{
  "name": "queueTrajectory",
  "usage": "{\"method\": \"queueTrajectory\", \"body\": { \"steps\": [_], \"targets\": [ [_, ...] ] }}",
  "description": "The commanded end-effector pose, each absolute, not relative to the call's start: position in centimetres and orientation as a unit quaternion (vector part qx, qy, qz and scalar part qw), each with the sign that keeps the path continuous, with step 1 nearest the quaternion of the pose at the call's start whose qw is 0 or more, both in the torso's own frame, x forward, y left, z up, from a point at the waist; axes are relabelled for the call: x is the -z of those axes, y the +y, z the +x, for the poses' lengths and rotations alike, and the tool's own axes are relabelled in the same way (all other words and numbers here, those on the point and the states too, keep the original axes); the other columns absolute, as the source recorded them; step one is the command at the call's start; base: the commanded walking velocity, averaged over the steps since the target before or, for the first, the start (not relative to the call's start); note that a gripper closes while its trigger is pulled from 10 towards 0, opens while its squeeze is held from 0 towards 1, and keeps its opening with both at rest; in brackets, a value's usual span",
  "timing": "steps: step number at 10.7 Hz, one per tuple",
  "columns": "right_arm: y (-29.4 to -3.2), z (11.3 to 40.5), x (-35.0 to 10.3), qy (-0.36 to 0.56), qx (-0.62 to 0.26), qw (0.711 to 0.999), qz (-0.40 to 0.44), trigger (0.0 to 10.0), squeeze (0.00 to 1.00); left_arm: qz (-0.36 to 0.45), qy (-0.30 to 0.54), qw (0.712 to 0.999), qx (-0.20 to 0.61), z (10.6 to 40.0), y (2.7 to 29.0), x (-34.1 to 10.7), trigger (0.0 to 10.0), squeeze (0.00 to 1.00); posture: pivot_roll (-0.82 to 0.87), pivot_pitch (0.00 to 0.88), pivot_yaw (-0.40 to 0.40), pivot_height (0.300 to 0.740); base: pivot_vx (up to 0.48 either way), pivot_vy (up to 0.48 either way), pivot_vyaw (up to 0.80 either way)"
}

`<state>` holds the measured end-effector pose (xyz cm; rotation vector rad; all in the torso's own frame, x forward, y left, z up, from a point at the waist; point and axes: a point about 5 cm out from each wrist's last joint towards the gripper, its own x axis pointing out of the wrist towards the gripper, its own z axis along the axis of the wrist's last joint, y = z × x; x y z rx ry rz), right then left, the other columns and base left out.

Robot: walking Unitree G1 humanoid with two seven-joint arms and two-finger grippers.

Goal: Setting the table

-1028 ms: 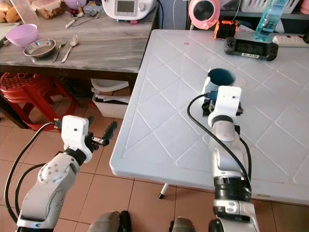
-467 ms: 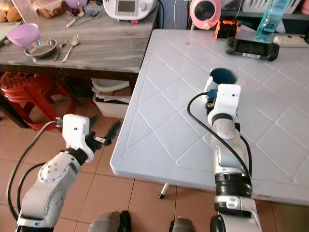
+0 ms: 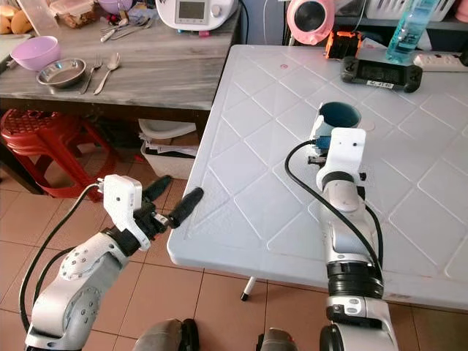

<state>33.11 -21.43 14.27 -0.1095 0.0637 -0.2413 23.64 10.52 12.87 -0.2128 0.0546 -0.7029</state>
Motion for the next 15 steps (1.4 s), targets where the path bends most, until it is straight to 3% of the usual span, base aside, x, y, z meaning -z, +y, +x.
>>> {"method": "queueTrajectory", "body": {
  "steps": [1, 5, 6, 7, 8, 11, 15],
  "targets": [
    [-21.7, 33.3, -14.2, 0.033, 0.122, 0.991, -0.049, 0.0, 0.0, -0.1, 0.02, 0.927, 0.36, 23.4, 10.4, -13.2, 10.0, 0.0, 0.01, 0.034, 0.053, 0.74, 0.0, 0.0, 0.0],
    [-22.1, 33.0, -14.1, 0.029, 0.129, 0.99, -0.05, 0.0, 0.0, -0.112, 0.015, 0.913, 0.393, 23.6, 9.3, -12.8, 10.0, 0.0, -0.02, 0.0, 0.029, 0.74, 0.0, 0.0, 0.0],
    [-21.7, 32.6, -14.1, 0.022, 0.128, 0.991, -0.039, 0.5, 0.0, -0.078, 0.029, 0.934, 0.347, 24.7, 9.5, -12.1, 10.0, 0.0, -0.02, 0.0, 0.02, 0.74, 0.0, 0.0, 0.0],
    [-21.2, 32.1, -14.3, 0.009, 0.119, 0.993, -0.019, 3.5, 0.0, -0.057, 0.042, 0.95, 0.305, 25.4, 9.7, -11.6, 10.0, 0.0, -0.02, 0.0, 0.015, 0.74, 0.0, 0.0, 0.0],
    [-19.9, 31.6, -15.3, -0.032, 0.093, 0.995, 0.002, 10.0, 0.0, -0.075, 0.038, 0.963, 0.257, 26.4, 10.9, -11.8, 10.0, 0.0, -0.03, 0.0, 0.019, 0.74, 0.0, 0.0, 0.0],
    [-18.5, 30.5, -14.9, -0.038, 0.068, 0.997, 0.007, 10.0, 0.0, -0.074, 0.025, 0.971, 0.226, 27.3, 11.6, -11.6, 10.0, 0.0, -0.03, 0.0, 0.009, 0.74, 0.0, 0.32, 0.0],
    [-19.1, 30.8, -15.1, -0.043, 0.068, 0.997, -0.02, 10.0, 0.0, -0.058, 0.009, 0.969, 0.241, 27.5, 11.2, -11.7, 10.0, 0.0, -0.04, 0.0, 0.01, 0.74, 0.0, 0.48, 0.0]
  ]
}}
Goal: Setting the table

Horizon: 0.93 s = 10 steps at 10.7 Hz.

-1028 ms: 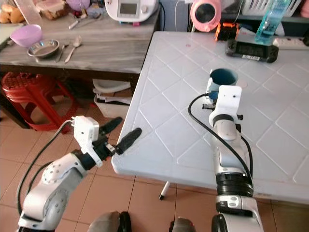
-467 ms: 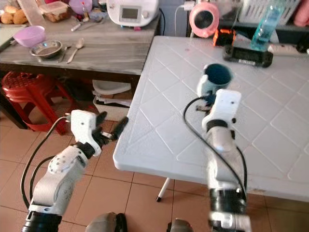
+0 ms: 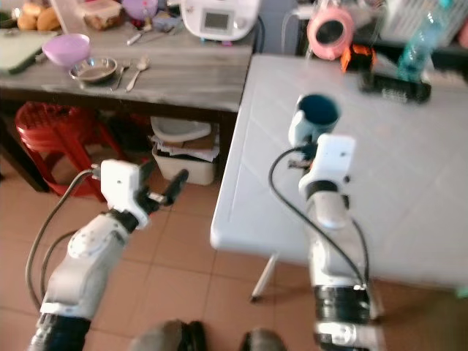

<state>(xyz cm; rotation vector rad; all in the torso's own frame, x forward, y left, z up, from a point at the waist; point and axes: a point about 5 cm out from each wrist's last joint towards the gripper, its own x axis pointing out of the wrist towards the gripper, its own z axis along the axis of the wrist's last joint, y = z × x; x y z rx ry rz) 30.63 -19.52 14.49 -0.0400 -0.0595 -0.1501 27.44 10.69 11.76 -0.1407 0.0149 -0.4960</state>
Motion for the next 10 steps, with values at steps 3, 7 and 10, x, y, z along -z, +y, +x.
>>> {"method": "queueTrajectory", "body": {
  "steps": [3, 7, 10],
  "targets": [
    [-18.8, 30.5, -14.9, -0.042, 0.066, 0.997, -0.023, 10.0, 0.0, -0.053, 0.004, 0.967, 0.247, 27.5, 11.3, -11.7, 10.0, 0.0, -0.04, 0.0, 0.016, 0.74, 0.0, 0.48, 0.0],
    [-18.7, 30.6, -15.0, -0.048, 0.063, 0.996, -0.028, 10.0, 0.0, -0.046, -0.005, 0.969, 0.244, 27.8, 11.4, -11.8, 10.0, 0.0, -0.05, 0.0, 0.018, 0.74, 0.158, 0.397, 0.0],
    [-18.5, 30.1, -14.8, -0.048, 0.056, 0.997, -0.036, 10.0, 0.0, -0.014, -0.016, 0.981, 0.195, 28.4, 12.3, -11.8, 10.0, 0.0, -0.05, 0.0, 0.02, 0.74, 0.346, 0.331, 0.0]
  ]
}}
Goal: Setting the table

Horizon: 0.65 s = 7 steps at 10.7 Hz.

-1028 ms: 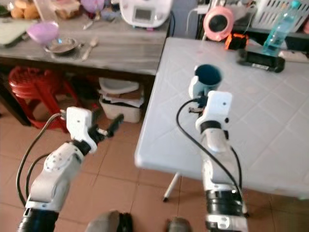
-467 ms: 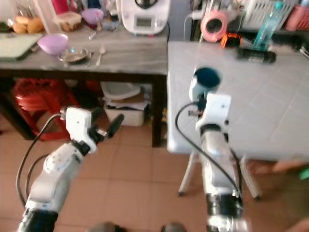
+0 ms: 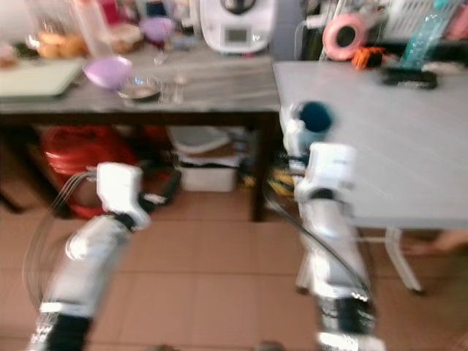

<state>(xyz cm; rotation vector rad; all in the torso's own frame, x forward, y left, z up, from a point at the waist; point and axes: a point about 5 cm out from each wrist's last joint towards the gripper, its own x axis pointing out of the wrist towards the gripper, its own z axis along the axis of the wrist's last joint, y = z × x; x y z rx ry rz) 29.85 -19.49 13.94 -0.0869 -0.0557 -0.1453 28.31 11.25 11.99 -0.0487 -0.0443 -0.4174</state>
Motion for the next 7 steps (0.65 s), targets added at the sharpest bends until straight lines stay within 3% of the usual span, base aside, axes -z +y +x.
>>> {"method": "queueTrajectory", "body": {
  "steps": [1, 4, 7],
  "targets": [
    [-18.5, 30.0, -14.7, -0.05, 0.056, 0.996, -0.043, 10.0, 0.0, 0.007, -0.023, 0.985, 0.17, 28.7, 12.8, -11.8, 10.0, 0.0, -0.05, 0.0, 0.02, 0.74, 0.454, 0.0, 0.0],
    [-17.9, 29.4, -14.6, -0.055, 0.039, 0.997, -0.042, 10.0, 0.0, 0.001, -0.013, 0.99, 0.137, 29.0, 13.4, -11.6, 10.0, 0.0, -0.05, 0.0, 0.02, 0.74, 0.454, 0.0, 0.0],
    [-17.1, 29.6, -14.9, -0.065, 0.022, 0.997, -0.041, 10.0, 0.0, 0.008, -0.023, 0.99, 0.14, 29.2, 13.0, -11.7, 10.0, 0.0, -0.06, 0.0, 0.036, 0.74, 0.386, 0.284, 0.0]
  ]
}}
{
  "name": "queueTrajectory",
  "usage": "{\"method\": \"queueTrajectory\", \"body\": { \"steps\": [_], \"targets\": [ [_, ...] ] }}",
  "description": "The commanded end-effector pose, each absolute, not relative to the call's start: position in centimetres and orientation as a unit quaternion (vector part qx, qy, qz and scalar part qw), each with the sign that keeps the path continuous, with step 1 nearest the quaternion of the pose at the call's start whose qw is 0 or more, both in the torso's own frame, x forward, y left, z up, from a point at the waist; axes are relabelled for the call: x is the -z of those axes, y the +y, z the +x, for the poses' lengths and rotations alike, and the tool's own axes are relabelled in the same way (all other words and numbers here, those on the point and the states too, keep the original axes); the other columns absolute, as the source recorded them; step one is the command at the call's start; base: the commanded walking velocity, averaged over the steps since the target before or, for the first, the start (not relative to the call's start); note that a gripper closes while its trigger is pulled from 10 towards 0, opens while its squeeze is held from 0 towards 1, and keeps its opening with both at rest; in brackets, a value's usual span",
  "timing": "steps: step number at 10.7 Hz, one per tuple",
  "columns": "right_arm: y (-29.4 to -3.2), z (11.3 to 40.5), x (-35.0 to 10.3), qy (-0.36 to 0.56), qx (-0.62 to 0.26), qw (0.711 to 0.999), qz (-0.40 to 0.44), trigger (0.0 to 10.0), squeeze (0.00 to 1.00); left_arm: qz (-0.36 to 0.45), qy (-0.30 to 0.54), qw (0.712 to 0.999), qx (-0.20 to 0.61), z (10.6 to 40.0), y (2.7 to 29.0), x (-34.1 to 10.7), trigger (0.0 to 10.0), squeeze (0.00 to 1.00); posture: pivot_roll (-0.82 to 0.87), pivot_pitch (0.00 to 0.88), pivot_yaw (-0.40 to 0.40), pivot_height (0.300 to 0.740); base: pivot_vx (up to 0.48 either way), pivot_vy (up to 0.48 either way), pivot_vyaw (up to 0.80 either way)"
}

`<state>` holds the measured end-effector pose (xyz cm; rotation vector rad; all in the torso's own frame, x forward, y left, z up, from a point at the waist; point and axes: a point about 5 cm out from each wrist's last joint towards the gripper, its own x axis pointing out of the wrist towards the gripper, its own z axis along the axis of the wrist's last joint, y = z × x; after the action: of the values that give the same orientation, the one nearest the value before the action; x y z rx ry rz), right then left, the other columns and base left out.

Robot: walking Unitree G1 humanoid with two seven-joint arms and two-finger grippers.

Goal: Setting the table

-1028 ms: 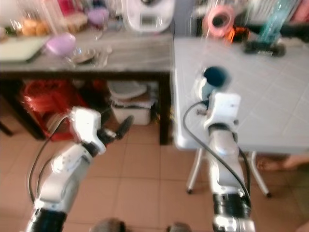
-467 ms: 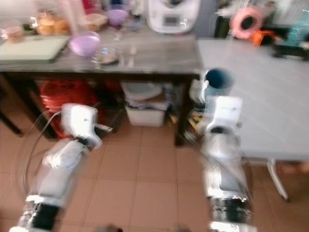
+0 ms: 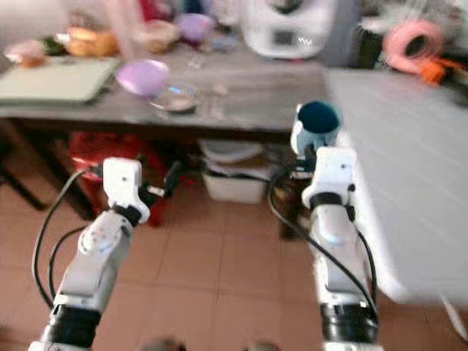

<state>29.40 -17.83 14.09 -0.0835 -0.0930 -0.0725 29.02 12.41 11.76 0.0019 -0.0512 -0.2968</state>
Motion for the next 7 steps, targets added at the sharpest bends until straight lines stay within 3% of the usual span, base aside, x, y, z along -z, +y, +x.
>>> {"method": "queueTrajectory", "body": {
  "steps": [1, 3, 7],
  "targets": [
    [-16.41, 29.64, -15.07, -0.07, 0.006, 0.997, -0.044, 10.0, 0.0, 0.013, -0.026, 0.99, 0.135, 29.23, 12.95, -11.76, 10.0, 0.0, -0.06, 0.0, 0.033, 0.74, 0.428, 0.0, 0.0],
    [-15.97, 29.44, -15.1, -0.076, -0.009, 0.996, -0.051, 10.0, 0.0, 0.012, -0.025, 0.991, 0.127, 29.28, 12.96, -11.66, 10.0, 0.0, -0.06, 0.0, 0.029, 0.74, 0.429, 0.0, 0.55],
    [-16.34, 29.65, -15.02, -0.071, 0.004, 0.996, -0.053, 10.0, 0.0, 0.005, -0.031, 0.99, 0.141, 29.13, 12.35, -11.61, 10.0, 0.0, -0.07, 0.0, 0.026, 0.74, 0.48, 0.0, 0.0]
  ]
}}
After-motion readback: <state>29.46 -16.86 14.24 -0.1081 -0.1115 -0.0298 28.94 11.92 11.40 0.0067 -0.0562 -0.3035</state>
